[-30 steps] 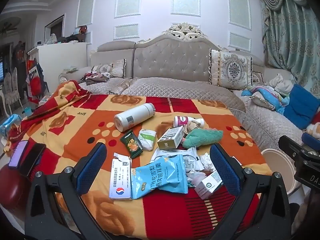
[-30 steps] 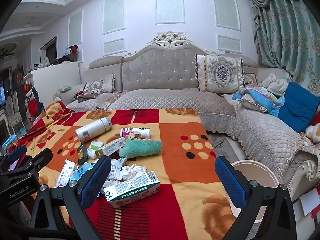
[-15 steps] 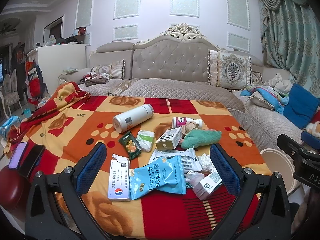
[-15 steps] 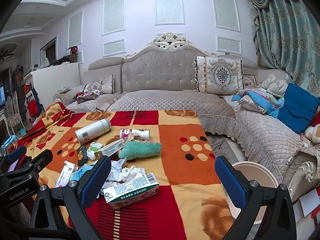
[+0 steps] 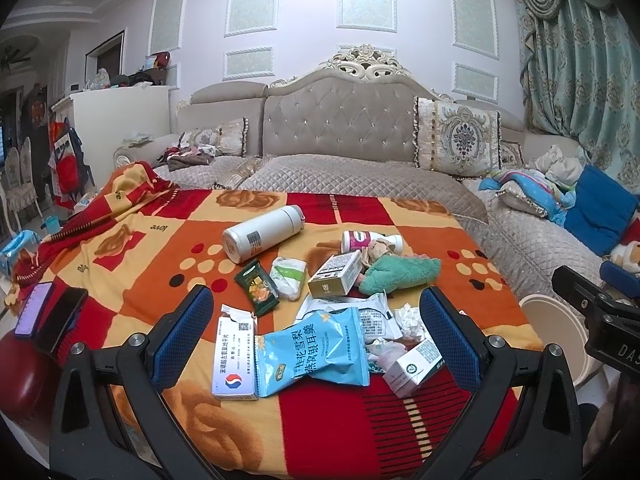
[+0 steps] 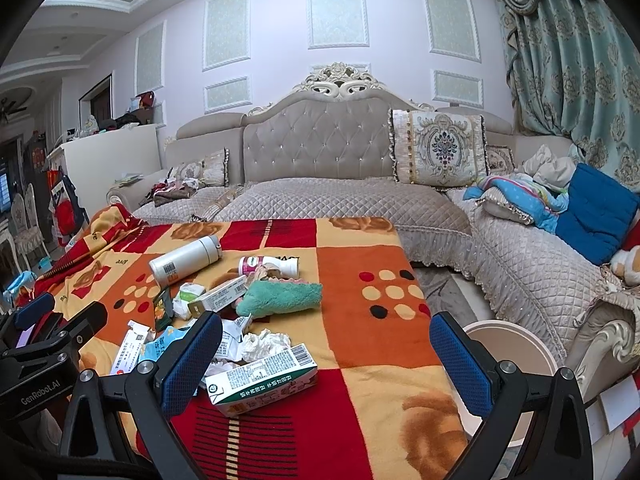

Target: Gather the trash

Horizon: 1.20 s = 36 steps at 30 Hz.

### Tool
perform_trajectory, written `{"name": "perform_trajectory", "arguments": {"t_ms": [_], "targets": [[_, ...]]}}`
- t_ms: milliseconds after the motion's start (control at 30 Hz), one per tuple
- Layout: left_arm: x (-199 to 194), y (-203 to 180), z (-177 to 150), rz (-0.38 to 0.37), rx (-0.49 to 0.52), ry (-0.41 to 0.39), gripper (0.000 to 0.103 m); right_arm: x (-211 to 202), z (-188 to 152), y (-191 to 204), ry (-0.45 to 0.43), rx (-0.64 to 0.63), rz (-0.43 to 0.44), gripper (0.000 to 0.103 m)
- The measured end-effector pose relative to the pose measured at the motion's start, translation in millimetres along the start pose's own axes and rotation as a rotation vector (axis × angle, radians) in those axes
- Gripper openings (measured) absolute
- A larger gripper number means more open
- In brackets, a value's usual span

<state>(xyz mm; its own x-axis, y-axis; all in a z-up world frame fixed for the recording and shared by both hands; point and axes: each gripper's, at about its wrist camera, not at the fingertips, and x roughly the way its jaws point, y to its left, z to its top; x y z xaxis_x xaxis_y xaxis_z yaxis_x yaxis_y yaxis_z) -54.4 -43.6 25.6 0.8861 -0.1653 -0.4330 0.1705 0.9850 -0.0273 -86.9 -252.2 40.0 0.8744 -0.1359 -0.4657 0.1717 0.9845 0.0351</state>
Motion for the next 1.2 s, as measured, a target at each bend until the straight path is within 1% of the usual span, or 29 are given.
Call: {"name": "perform_trajectory", "arguments": {"t_ms": [267, 433, 533, 700, 733, 933, 967, 1067, 1200], "targets": [[-1.9, -5.0, -3.9, 0.001, 0.001, 0.005, 0.102, 1.4, -3.3, 0.2, 0.005, -0.014, -0.01, 0.103], [-0.8, -7.2, -8.4, 0.0, 0.002, 0.01, 0.102, 2.9, -4.2, -1.8, 0.024, -0.002, -0.006, 0.103], [-0.7, -7.2, -8.1, -0.001, 0.002, 0.011, 0.102, 2.8, -4.7, -1.9, -0.004, -0.003, -0.006, 0.103], [-1.2, -8.2, -8.3, -0.001, 0.002, 0.013, 0.102, 2.5, -3.6, -2.9, 0.007, 0.016, 0.003, 0.103], [-0.8, -6.7, -7.5, 0.0, 0.002, 0.012, 0.102, 2.6, -3.1, -3.4, 0.024, 0.014, 0.001, 0.103], [-1.4, -7.7, -7.8, 0.001, 0.002, 0.013, 0.102, 2.7, -3.7, -3.7, 0.028, 0.0, -0.008, 0.103], [-0.8, -6.3, -6.7, 0.0, 0.001, 0.014, 0.102, 2.9, -3.0, -3.5, 0.046, 0.004, -0.006, 0.103], [-1.0, -5.8, -6.7, -0.001, 0.0, 0.014, 0.102, 3.0, -3.1, -5.1, 0.063, 0.007, -0.007, 0.103], [-0.7, -5.3, -6.1, -0.002, 0.0, 0.014, 0.102, 3.0, -3.2, -6.6, 0.07, 0.012, -0.006, 0.103]]}}
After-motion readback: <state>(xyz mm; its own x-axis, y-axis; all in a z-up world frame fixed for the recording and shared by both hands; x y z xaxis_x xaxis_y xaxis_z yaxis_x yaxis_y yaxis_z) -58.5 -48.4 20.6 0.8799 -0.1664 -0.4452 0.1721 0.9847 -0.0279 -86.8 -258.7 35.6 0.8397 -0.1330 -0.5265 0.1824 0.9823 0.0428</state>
